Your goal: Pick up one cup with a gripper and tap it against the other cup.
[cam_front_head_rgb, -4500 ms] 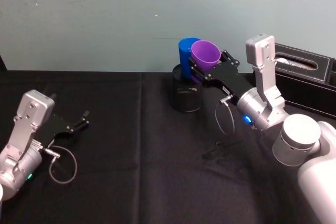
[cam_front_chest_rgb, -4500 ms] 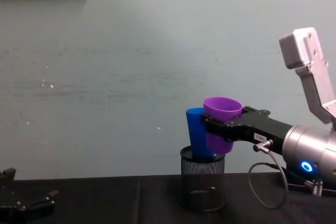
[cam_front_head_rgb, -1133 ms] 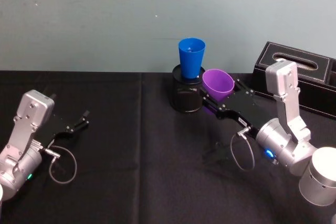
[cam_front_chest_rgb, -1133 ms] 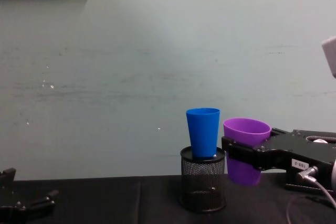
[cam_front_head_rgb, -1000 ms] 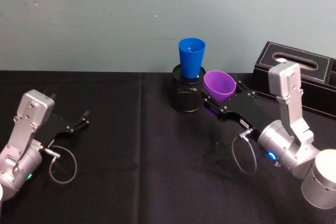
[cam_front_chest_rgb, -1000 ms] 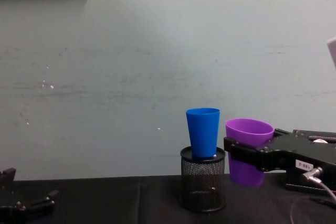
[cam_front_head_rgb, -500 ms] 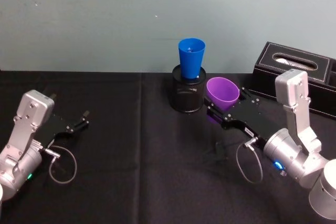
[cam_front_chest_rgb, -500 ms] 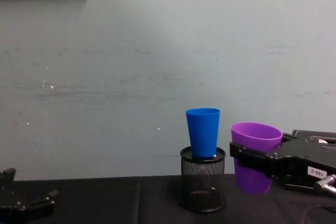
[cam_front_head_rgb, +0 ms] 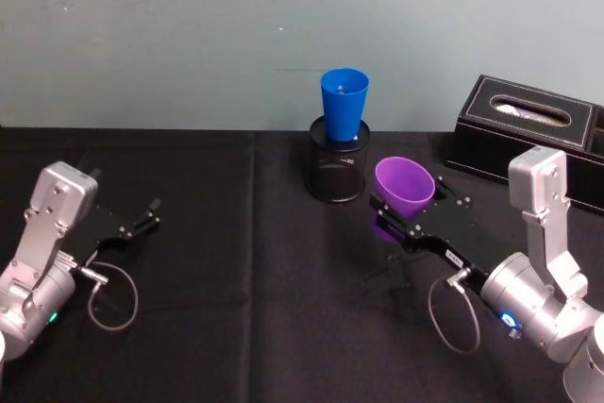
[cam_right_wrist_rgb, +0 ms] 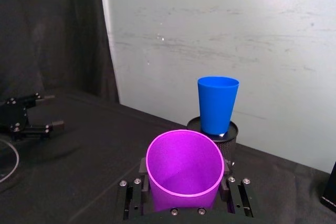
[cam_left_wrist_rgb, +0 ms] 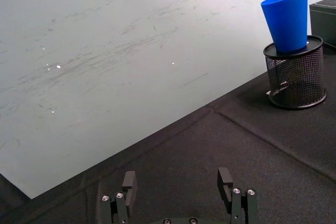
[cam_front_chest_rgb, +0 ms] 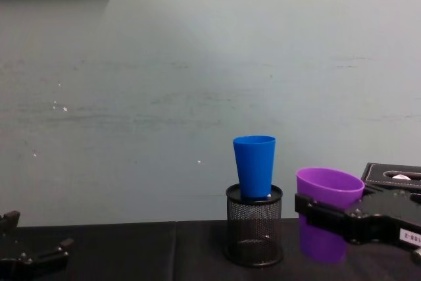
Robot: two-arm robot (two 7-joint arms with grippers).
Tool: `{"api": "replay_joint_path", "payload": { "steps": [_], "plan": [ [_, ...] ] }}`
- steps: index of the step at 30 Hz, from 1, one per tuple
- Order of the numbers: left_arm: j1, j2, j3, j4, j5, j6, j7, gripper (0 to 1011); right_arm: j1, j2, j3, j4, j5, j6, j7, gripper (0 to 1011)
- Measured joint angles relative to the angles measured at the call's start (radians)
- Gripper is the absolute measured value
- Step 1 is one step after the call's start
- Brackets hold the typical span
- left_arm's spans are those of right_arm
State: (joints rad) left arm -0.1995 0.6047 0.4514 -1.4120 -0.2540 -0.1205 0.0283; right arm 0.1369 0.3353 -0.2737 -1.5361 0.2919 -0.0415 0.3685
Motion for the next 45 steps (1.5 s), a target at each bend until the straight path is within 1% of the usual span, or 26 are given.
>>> {"api": "replay_joint_path", "payload": {
  "steps": [6,12,21,30,45],
  "plan": [
    [0.000,0.000,0.000,0.000,0.000,0.000,0.000,1011,-0.012,0.009,-0.008,-0.005,-0.003,0.011,-0.004,729],
    [0.000,0.000,0.000,0.000,0.000,0.000,0.000,1011,-0.014,0.009,-0.015,-0.003,-0.006,0.019,-0.009,729],
    [0.000,0.000,0.000,0.000,0.000,0.000,0.000,1011,-0.012,-0.005,-0.016,0.045,-0.006,0.009,-0.020,729],
    [0.000,0.000,0.000,0.000,0.000,0.000,0.000,1011,-0.008,-0.012,-0.017,0.080,-0.006,-0.003,-0.017,729],
    [0.000,0.000,0.000,0.000,0.000,0.000,0.000,1011,0.004,-0.026,-0.030,0.140,-0.033,-0.036,-0.013,729]
  ]
}}
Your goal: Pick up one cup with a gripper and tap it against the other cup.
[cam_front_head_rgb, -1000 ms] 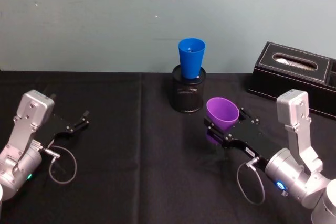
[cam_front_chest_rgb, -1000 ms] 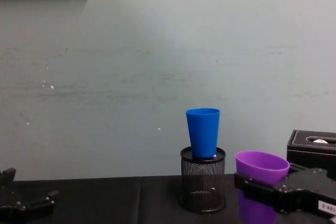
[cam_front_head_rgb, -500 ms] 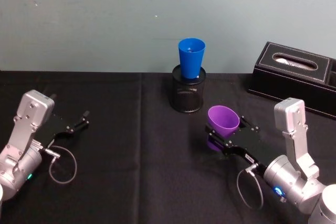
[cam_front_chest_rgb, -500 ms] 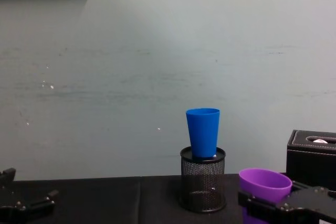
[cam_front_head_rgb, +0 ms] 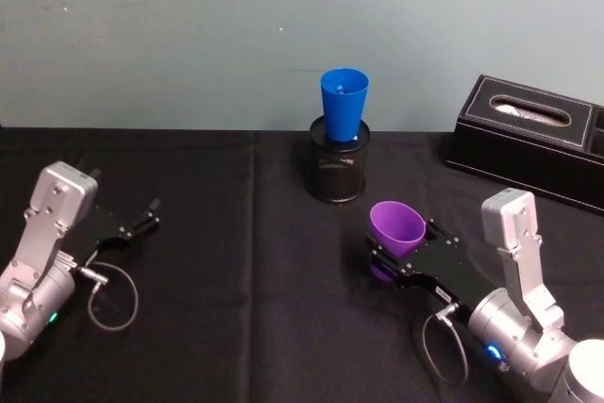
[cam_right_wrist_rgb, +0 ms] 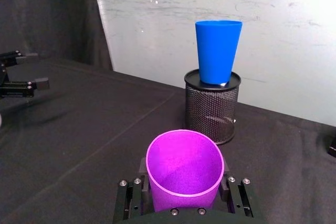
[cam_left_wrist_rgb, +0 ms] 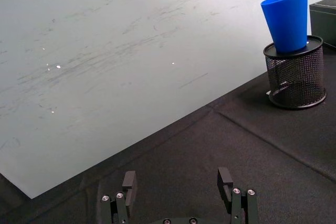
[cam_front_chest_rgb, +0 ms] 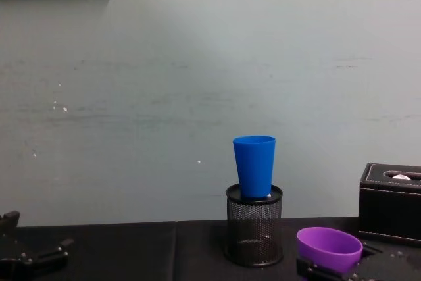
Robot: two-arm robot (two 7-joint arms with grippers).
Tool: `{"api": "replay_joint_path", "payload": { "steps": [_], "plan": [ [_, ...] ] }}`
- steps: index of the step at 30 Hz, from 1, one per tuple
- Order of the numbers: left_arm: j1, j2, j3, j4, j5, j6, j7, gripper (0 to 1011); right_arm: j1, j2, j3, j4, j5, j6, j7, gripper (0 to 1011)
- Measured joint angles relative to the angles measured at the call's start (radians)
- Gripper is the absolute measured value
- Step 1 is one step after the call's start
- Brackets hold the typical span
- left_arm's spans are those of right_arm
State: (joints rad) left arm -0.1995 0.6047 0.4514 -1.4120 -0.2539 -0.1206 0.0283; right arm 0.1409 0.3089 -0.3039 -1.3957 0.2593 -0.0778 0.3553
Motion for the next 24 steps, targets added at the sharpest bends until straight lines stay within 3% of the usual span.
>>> {"api": "replay_joint_path", "payload": {
  "steps": [24],
  "plan": [
    [0.000,0.000,0.000,0.000,0.000,0.000,0.000,1011,0.006,-0.014,-0.002,0.043,-0.005,-0.009,0.014,729]
  ]
}}
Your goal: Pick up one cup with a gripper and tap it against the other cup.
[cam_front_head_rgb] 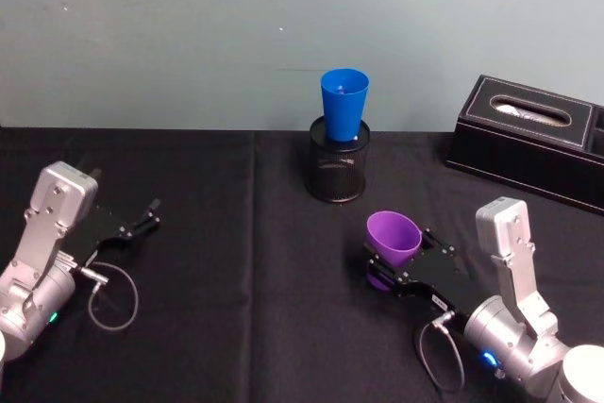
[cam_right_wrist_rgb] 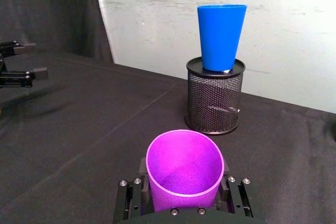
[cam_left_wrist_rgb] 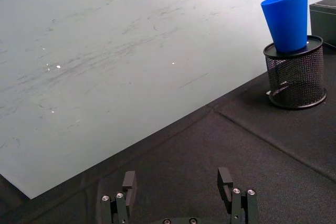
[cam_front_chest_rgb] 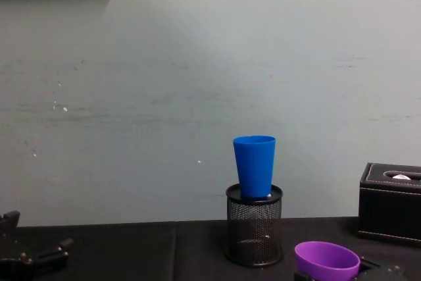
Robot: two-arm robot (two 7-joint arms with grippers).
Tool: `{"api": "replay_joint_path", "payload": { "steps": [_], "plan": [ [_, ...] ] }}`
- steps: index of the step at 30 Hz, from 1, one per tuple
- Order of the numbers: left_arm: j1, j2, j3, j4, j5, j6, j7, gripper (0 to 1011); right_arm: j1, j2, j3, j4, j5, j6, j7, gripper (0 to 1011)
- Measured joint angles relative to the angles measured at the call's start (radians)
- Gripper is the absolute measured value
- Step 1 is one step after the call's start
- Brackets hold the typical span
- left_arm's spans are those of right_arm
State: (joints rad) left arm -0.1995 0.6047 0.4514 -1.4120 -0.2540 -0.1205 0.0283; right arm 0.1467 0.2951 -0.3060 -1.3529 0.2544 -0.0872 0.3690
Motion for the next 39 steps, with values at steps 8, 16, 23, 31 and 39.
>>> {"api": "replay_joint_path", "payload": {
  "steps": [8,16,23,31,39],
  "plan": [
    [0.000,0.000,0.000,0.000,0.000,0.000,0.000,1011,0.000,-0.002,0.000,0.005,0.000,0.000,0.000,729],
    [0.000,0.000,0.000,0.000,0.000,0.000,0.000,1011,-0.001,-0.002,0.000,0.005,0.000,0.000,0.000,729],
    [0.000,0.000,0.000,0.000,0.000,0.000,0.000,1011,-0.001,-0.002,0.000,0.005,0.000,0.001,0.000,729],
    [0.000,0.000,0.000,0.000,0.000,0.000,0.000,1011,-0.001,-0.001,0.000,0.004,0.000,0.001,0.000,729],
    [0.000,0.000,0.000,0.000,0.000,0.000,0.000,1011,-0.001,-0.001,0.000,0.004,0.000,0.001,0.000,729]
  ]
}}
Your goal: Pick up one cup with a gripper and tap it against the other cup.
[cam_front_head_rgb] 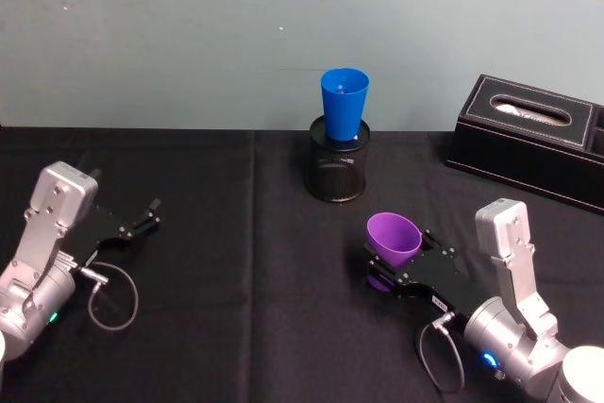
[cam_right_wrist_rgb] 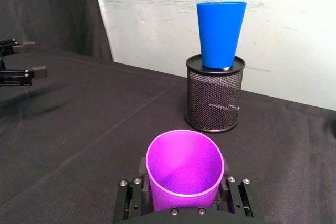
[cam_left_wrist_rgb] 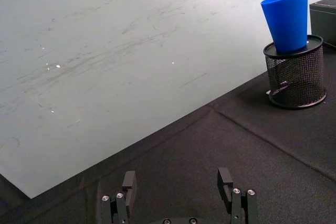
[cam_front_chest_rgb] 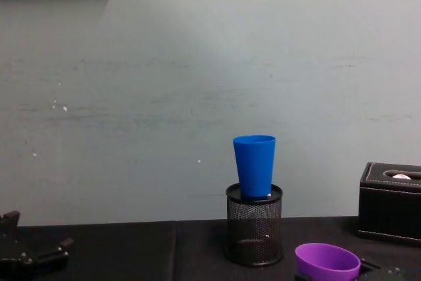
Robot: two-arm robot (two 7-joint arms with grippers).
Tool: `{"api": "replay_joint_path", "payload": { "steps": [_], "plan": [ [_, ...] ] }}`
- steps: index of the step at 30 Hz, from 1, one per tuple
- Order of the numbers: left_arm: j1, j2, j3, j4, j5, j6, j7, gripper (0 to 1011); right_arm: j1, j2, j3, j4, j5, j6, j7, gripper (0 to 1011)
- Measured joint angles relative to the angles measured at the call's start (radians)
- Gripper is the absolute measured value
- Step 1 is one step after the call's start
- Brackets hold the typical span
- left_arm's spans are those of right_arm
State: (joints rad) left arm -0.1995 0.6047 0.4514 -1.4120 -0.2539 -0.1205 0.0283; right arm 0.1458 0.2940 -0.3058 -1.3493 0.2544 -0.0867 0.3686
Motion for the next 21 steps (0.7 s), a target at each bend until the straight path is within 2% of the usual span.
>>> {"api": "replay_joint_path", "payload": {
  "steps": [21],
  "plan": [
    [0.000,0.000,0.000,0.000,0.000,0.000,0.000,1011,0.000,0.000,0.000,0.000,0.000,0.000,0.000,729]
  ]
}}
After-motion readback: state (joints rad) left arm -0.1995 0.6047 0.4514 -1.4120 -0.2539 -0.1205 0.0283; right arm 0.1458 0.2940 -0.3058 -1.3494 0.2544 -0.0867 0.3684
